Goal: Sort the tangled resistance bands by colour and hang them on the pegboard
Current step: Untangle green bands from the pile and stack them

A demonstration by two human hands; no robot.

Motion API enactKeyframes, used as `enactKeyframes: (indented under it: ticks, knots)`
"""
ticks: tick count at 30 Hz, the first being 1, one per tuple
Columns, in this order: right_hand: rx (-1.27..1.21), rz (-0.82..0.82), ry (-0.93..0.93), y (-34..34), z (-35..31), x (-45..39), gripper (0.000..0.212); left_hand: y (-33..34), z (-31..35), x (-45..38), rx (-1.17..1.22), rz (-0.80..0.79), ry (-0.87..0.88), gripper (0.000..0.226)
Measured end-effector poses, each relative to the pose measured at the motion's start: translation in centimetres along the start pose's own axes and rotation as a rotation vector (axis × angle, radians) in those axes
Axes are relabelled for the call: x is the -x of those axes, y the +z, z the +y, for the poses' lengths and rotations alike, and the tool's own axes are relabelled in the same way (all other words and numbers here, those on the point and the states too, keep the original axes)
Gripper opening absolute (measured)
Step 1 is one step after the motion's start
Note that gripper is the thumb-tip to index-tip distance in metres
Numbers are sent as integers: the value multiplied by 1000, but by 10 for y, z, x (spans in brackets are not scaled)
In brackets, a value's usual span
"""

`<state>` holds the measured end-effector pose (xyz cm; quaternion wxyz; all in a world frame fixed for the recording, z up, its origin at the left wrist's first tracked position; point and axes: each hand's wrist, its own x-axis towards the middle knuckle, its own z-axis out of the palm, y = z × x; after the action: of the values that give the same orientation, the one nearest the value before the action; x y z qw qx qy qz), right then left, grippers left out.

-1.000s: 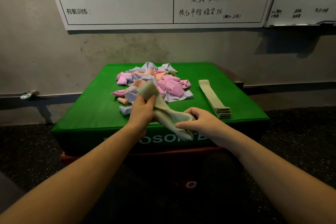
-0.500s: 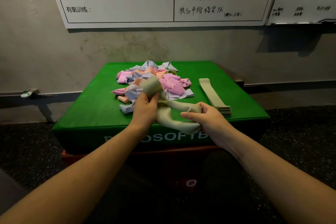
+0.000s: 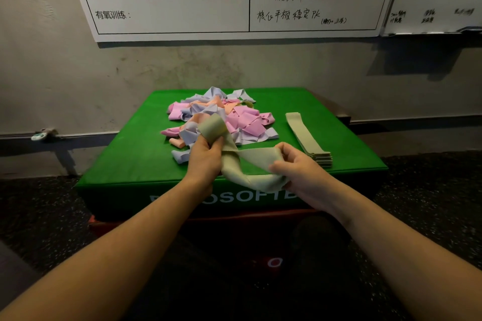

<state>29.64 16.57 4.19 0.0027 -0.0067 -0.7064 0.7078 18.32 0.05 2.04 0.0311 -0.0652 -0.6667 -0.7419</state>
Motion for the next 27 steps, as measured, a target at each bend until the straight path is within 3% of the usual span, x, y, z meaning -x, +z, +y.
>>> enactKeyframes:
  ticks: [7,10,14,19,22,25,27]
  knots:
    - [621,415,-187,-16,22,-16,19,1,-1,2,-36,-26,-61,24]
    - [727,409,-159,-19,26,-19,27,0,-3,3,-33,-8,-54,18]
    - [404,273,-97,-12,21,-15,28,-3,-4,1,-17,-19,-71,30]
    - [72,18,-71,-4,11,-7,33,-9,-5,-8,47,-11,-126,16]
    - [-148,-97,48,-6,3,-6,34,-16,-6,-15,150,34,-220,15]
    - [-266,-198,97,-12,-2,-4,35,-24,-8,-21,267,29,-284,25]
    - [-173,-190,93,-12,-1,-3,40,-26,-9,-22,292,24,-296,22]
